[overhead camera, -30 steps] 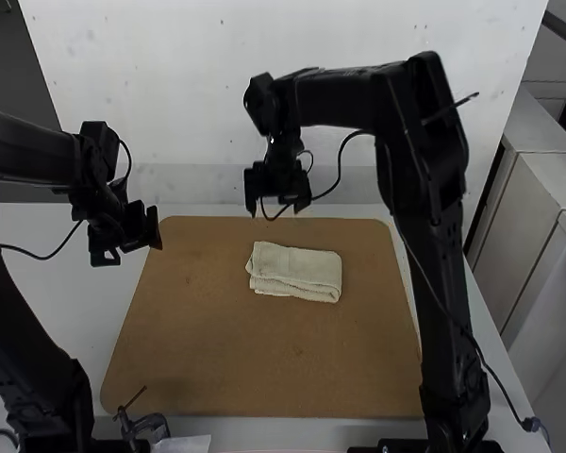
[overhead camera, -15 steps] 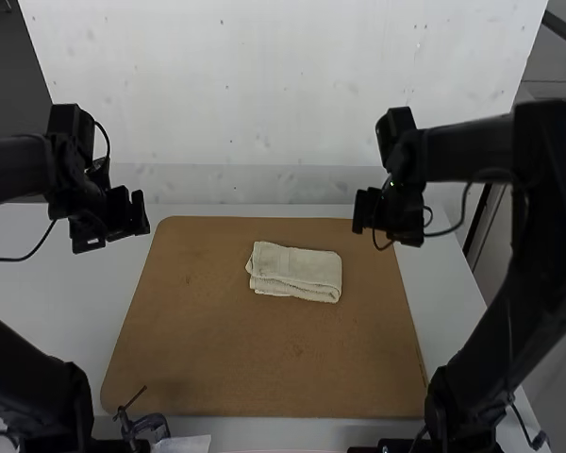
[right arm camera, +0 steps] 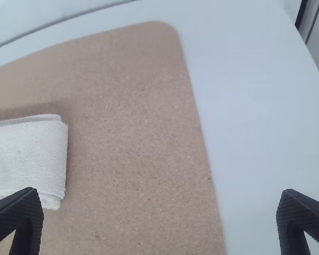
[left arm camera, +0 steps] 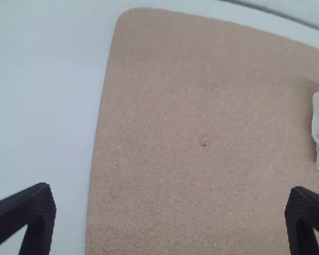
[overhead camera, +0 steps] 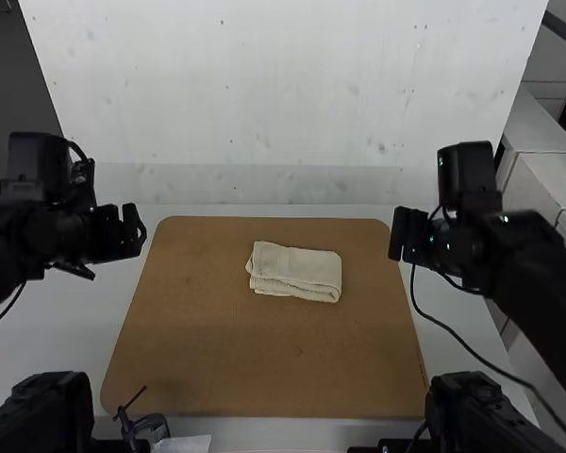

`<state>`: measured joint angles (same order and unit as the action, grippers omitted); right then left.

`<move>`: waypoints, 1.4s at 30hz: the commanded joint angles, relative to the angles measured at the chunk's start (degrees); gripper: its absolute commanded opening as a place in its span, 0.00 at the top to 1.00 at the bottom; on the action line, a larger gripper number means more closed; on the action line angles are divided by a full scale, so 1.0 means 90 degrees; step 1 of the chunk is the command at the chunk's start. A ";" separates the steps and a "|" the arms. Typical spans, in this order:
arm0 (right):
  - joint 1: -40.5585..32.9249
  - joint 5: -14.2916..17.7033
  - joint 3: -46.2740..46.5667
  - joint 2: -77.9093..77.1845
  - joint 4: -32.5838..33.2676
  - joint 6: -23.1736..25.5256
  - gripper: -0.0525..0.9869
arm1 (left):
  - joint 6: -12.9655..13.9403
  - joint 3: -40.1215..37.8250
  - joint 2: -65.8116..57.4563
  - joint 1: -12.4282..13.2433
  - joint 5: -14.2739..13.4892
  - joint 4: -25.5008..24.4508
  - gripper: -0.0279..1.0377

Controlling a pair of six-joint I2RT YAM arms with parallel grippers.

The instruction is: Fold the towel.

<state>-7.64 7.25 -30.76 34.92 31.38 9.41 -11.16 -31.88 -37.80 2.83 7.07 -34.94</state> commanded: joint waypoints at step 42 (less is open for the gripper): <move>0.0605 0.0250 0.0606 -0.3889 0.2471 -0.0967 0.03 | 0.1152 0.0749 0.4151 -0.0275 -0.0913 -0.2153 0.06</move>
<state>-2.44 9.89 -23.38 0.30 53.04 -0.78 -1.65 -23.03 -1.26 0.69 -0.10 -54.59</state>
